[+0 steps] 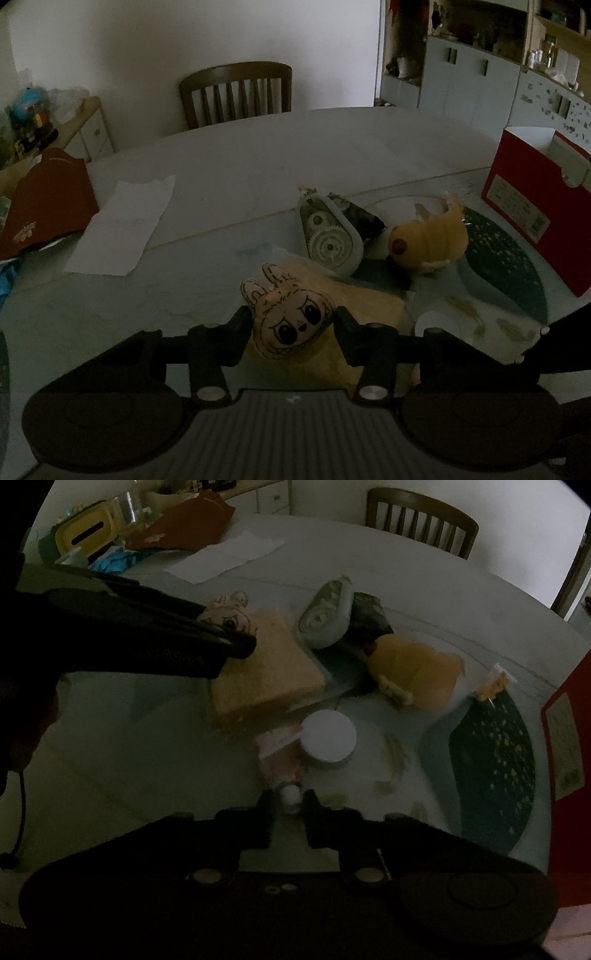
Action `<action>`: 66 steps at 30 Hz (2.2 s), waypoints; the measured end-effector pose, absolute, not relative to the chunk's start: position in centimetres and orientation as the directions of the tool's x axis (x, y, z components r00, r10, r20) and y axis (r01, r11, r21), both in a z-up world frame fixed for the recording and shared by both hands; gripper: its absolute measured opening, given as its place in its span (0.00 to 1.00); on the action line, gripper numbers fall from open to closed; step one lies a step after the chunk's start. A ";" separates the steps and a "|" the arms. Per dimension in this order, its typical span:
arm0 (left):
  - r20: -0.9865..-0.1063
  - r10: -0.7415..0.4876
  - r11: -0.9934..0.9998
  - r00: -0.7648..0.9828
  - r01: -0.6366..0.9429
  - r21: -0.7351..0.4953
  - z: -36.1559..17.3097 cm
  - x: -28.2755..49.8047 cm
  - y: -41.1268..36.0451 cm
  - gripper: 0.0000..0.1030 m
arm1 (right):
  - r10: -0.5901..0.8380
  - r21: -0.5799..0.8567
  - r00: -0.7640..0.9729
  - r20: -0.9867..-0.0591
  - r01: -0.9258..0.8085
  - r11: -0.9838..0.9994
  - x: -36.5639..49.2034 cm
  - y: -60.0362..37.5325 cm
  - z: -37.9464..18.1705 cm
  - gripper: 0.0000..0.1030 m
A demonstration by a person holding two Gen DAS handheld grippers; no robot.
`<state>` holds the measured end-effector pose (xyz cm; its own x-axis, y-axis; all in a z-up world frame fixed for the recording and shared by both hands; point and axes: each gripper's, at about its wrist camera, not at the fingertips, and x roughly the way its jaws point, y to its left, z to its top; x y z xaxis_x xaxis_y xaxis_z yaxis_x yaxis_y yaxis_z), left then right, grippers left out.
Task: Organize objects
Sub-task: 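Grasp the cartoon-face pouch with the left tool while the right tool grasps the toothpaste tube, then lift both held items and carry them toward the shoebox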
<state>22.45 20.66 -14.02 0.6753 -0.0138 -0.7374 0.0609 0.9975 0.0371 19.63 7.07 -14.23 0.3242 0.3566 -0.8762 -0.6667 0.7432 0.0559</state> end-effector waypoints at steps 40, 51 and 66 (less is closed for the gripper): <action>-0.695 -0.311 0.924 0.649 0.378 -0.060 -4.5 20.1 3.7 0.44 | 0.438 0.143 0.555 -0.707 -0.494 0.857 19.7 -12.5 -2.8 0.09; -0.681 -0.363 0.885 0.636 0.465 -0.038 -3.6 23.3 -4.8 0.44 | 0.390 0.146 0.605 -0.695 -0.412 0.900 22.6 -19.6 -2.6 0.09; -0.713 -0.358 0.865 0.602 0.501 -0.012 -4.7 28.3 -13.6 0.44 | 0.309 0.129 0.628 -0.714 -0.315 0.940 27.0 -28.3 -4.4 0.09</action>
